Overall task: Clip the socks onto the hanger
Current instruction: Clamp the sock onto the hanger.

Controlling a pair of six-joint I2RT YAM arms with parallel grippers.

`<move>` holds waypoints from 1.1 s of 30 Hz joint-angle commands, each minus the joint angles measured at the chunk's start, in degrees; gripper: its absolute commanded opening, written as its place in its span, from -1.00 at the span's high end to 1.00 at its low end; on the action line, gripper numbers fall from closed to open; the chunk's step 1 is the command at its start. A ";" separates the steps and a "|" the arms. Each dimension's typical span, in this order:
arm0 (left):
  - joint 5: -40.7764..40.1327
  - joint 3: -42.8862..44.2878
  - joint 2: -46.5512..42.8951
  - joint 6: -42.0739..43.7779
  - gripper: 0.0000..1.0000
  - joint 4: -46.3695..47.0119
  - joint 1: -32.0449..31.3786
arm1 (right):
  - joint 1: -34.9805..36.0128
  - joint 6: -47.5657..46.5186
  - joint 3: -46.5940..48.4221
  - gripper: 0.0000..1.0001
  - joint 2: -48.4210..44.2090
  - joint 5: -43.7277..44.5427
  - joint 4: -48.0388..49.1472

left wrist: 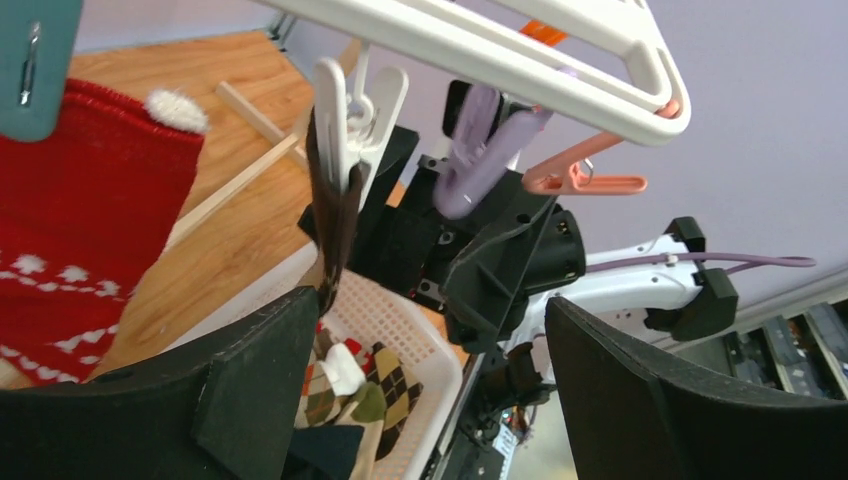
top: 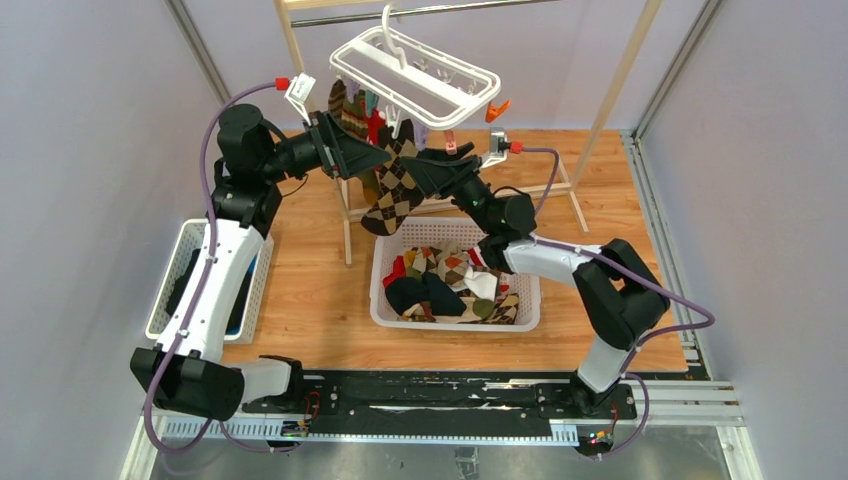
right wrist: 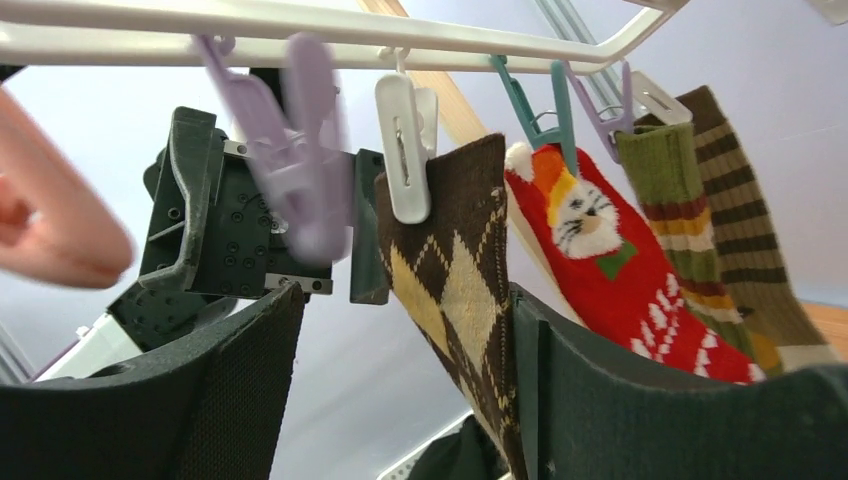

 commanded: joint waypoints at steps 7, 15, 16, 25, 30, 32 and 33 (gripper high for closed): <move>-1.46 -0.13 -1.80 7.83 -0.75 -8.65 0.89 | -2.95 -10.05 -6.86 -0.50 -9.10 1.13 -2.11; -0.34 -0.72 -2.05 6.55 -0.99 -7.63 0.89 | -2.98 -12.48 -5.54 -0.39 -9.94 0.79 -4.30; 0.09 -1.30 -2.14 5.75 -0.97 -6.64 0.89 | -2.98 -11.93 -5.44 -0.40 -9.55 0.67 -3.96; 3.52 -5.79 -2.33 0.82 -0.80 -0.08 0.80 | -5.11 -12.90 -11.20 -0.39 -12.52 3.79 -3.18; 4.65 -6.28 -2.00 -0.82 -0.79 2.06 0.80 | -7.63 -10.12 -11.18 -0.33 -12.62 1.05 -1.57; 5.02 -6.15 -1.79 -1.56 -0.79 2.63 0.80 | -8.07 -8.36 -10.10 -0.29 -11.58 -0.13 -0.09; 5.08 -6.02 -1.76 -1.79 -0.79 2.74 0.80 | -8.42 -6.90 -8.84 -0.25 -10.13 -1.34 1.49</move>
